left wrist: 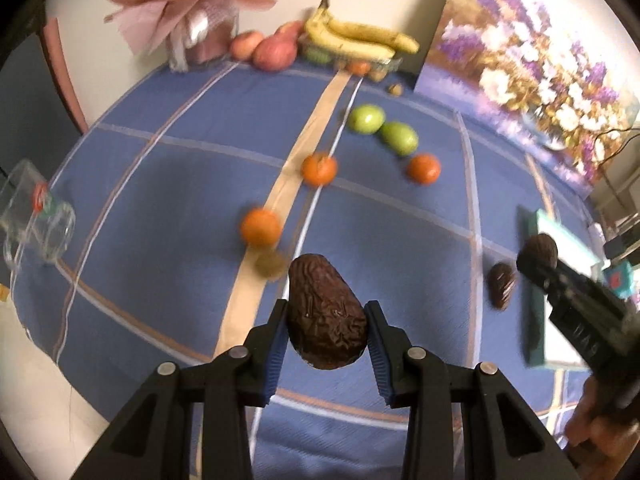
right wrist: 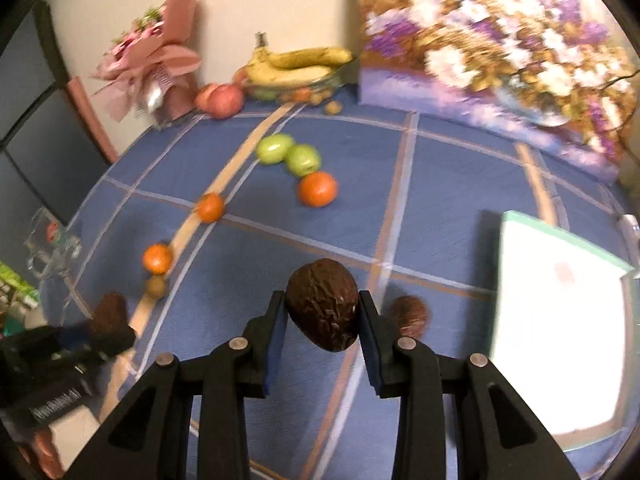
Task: Organize fruits
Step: 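Carry both held brown fruits over the white tray with both tools, then open both tools to drop the brown fruits into the tray, then move both open tools back toward the fruits on the tablecloth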
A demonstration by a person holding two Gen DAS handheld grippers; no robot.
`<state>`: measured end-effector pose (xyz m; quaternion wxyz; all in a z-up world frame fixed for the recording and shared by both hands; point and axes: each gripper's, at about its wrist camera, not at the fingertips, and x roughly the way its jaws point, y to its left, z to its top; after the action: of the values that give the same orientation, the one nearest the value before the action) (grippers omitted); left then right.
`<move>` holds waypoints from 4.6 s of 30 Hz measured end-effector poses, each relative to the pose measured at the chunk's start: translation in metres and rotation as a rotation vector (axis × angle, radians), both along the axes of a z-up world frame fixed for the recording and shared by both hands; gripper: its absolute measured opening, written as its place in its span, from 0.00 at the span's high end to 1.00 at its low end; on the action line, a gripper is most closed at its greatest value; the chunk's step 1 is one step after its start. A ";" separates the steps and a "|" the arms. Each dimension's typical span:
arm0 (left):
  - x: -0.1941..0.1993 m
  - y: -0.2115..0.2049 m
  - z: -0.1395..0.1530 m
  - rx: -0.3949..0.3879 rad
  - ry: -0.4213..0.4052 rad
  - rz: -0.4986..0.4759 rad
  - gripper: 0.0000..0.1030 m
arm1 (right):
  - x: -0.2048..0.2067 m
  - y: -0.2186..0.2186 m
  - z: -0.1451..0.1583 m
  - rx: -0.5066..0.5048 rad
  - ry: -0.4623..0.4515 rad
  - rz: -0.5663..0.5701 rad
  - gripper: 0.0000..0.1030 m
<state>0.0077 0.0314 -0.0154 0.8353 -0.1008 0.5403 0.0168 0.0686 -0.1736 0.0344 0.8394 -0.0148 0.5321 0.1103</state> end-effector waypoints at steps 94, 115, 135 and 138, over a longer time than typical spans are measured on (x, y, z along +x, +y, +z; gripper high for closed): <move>0.150 -0.164 -0.001 0.050 -0.140 -0.089 0.00 | 0.036 -0.241 -0.028 -0.241 0.129 -0.542 0.10; 0.121 -0.035 0.045 0.096 -0.196 0.034 0.00 | 0.055 -0.156 0.003 0.012 0.007 -0.410 0.10; 0.083 0.058 -0.041 -0.057 0.013 0.161 0.09 | 0.046 -0.032 -0.033 -0.020 0.176 -0.051 0.10; 0.081 0.059 -0.057 -0.065 0.063 0.166 0.17 | 0.043 -0.026 -0.058 -0.060 0.245 -0.041 0.14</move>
<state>0.0891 0.0904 -0.0719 0.8097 -0.1720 0.5565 0.0716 0.1117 -0.1997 -0.0234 0.7694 -0.0154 0.6337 0.0781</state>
